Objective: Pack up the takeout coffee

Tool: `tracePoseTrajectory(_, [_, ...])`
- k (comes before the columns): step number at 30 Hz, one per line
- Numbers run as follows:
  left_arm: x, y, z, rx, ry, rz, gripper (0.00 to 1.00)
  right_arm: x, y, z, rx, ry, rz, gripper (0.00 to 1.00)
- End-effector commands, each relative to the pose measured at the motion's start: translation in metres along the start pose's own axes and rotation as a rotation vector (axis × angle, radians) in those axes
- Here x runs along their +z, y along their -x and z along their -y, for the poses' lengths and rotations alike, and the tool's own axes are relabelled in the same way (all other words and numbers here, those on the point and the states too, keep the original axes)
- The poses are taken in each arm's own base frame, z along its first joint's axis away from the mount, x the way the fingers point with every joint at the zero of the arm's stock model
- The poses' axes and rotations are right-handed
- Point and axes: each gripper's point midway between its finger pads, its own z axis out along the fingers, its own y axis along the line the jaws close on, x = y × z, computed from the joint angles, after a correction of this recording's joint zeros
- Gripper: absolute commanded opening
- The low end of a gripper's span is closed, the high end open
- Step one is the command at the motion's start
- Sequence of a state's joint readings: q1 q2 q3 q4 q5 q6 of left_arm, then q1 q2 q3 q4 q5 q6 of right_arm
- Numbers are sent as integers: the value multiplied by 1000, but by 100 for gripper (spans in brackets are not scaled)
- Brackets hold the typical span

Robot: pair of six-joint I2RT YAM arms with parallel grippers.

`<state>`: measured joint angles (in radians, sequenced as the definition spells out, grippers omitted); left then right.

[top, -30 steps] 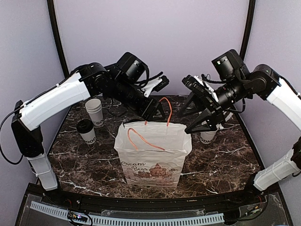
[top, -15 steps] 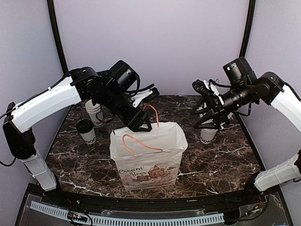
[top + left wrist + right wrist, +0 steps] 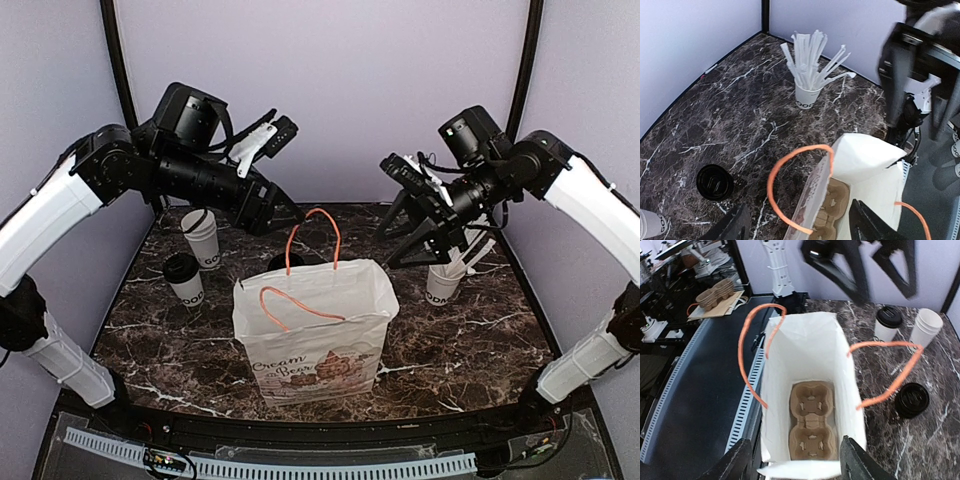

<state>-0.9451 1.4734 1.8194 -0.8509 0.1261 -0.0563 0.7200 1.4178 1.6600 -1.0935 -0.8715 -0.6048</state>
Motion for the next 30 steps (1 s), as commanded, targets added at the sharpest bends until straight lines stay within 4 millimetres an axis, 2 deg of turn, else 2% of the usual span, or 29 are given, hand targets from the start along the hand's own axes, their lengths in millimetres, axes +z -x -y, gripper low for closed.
tracePoseTrajectory(1, [25,-12,-15,-63,20,-79,70,22,30,-47,-99,166,28,62])
tracePoseTrajectory(6, [53,-21,-20,-99,19,-145,65,60,30,-72,-156,228,-44,62])
tracePoseTrajectory(9, [60,-24,-16,-112,-12,-156,55,76,23,-80,-171,249,-83,61])
tracePoseTrajectory(15, [61,-17,-13,-105,-34,-135,26,100,21,-66,-115,209,-115,53])
tracePoseTrajectory(19, [58,-14,-12,-98,-38,-127,16,118,20,-57,-88,192,-157,52])
tracePoseTrajectory(21, [58,-15,-12,-97,-35,-128,9,125,22,-54,-87,171,-170,45])
tracePoseTrajectory(23, [57,-15,-12,-100,-38,-127,1,129,24,-49,-84,146,-176,31])
tracePoseTrajectory(26, [55,-12,-11,-100,-45,-113,0,125,30,-43,-107,108,-171,11])
tracePoseTrajectory(30, [45,2,-14,-83,-17,-61,0,106,38,-19,-169,-49,-167,0])
